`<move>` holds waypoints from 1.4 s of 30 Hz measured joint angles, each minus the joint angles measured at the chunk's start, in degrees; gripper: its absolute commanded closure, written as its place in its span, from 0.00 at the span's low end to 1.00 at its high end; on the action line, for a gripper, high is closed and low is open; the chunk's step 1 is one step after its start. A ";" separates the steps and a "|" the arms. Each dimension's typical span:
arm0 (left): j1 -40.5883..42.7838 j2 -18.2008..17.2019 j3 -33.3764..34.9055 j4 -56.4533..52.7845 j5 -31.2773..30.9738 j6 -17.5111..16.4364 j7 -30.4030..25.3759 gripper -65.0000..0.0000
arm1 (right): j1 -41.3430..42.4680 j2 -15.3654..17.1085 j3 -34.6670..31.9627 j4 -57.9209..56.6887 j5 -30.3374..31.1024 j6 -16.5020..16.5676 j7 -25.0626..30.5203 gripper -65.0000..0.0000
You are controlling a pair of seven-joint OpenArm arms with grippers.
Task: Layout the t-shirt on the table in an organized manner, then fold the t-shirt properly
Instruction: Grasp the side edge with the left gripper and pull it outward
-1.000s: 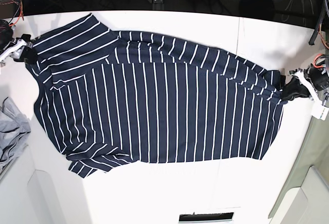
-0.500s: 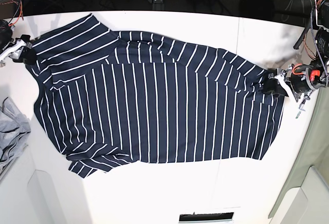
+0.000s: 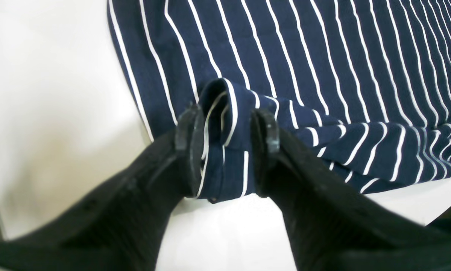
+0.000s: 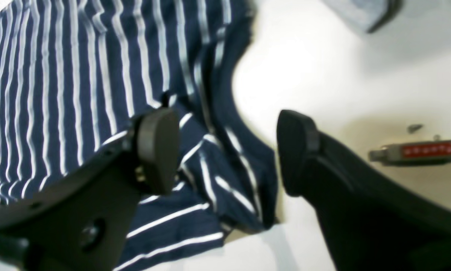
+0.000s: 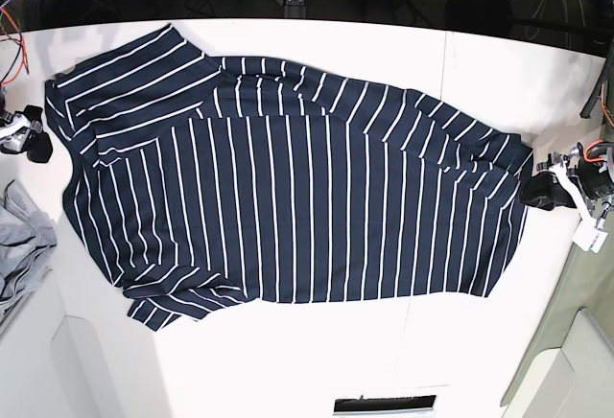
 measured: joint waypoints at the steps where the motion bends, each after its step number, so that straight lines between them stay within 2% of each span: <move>1: 0.11 0.22 0.00 0.00 -0.85 0.00 0.98 0.64 | 0.35 0.09 0.02 -1.53 0.15 0.00 0.26 0.38; 5: 1.09 0.83 0.07 0.00 -3.23 0.00 2.25 0.64 | 0.59 0.15 0.00 -6.82 -0.24 -0.02 0.31 0.38; 10: 2.78 0.83 0.07 0.00 -3.10 0.00 2.23 0.63 | 0.61 0.17 0.02 -9.68 -1.68 -0.02 1.11 0.38; 15: 4.44 0.81 0.04 0.00 -1.20 0.00 2.03 0.49 | 0.61 0.17 -1.18 -11.80 -2.14 -0.02 1.14 0.38; 20: 5.90 0.83 0.04 -0.09 5.33 -0.02 -3.67 0.48 | 0.61 0.17 -4.92 -12.70 -2.10 -0.07 1.25 0.38; 22: 5.86 0.98 0.04 -0.83 9.18 1.27 -6.47 0.48 | 0.61 0.31 -6.38 -12.70 -1.20 -0.07 1.46 0.38; 25: 5.68 1.16 0.02 -2.40 10.58 1.55 -9.25 0.48 | 0.63 0.31 -7.76 -12.70 0.44 -0.04 1.51 0.38; 29: 4.39 3.50 0.00 -5.97 14.88 1.75 -11.56 0.48 | 0.63 0.28 -8.24 -12.68 1.11 -0.04 1.51 0.38; 33: 3.89 5.42 -0.02 -8.68 16.65 2.84 -14.62 0.49 | 0.63 0.31 -8.28 -12.68 1.55 -0.02 1.29 0.39; 34: 3.74 5.62 -0.07 -8.72 17.05 2.84 -14.69 0.53 | 0.63 0.31 -8.28 -12.68 1.53 -0.02 1.29 0.45; 35: 3.56 5.90 -0.07 -8.72 17.14 2.84 -14.69 0.60 | 0.63 0.31 -8.28 -12.68 1.53 -0.04 1.25 0.54; 38: 3.58 6.38 -0.07 -8.72 17.18 2.25 -14.60 1.00 | 0.61 0.17 -8.31 -12.70 1.49 -0.02 0.22 0.92; 39: 3.61 6.36 -0.04 -8.72 17.05 1.31 -14.01 1.00 | 0.61 0.17 -8.31 -12.70 1.49 -0.04 -0.15 1.00; 42: 3.63 5.40 -0.04 -8.26 16.09 0.33 -9.84 1.00 | 0.61 0.35 -8.28 -12.68 1.57 -0.02 -2.25 1.00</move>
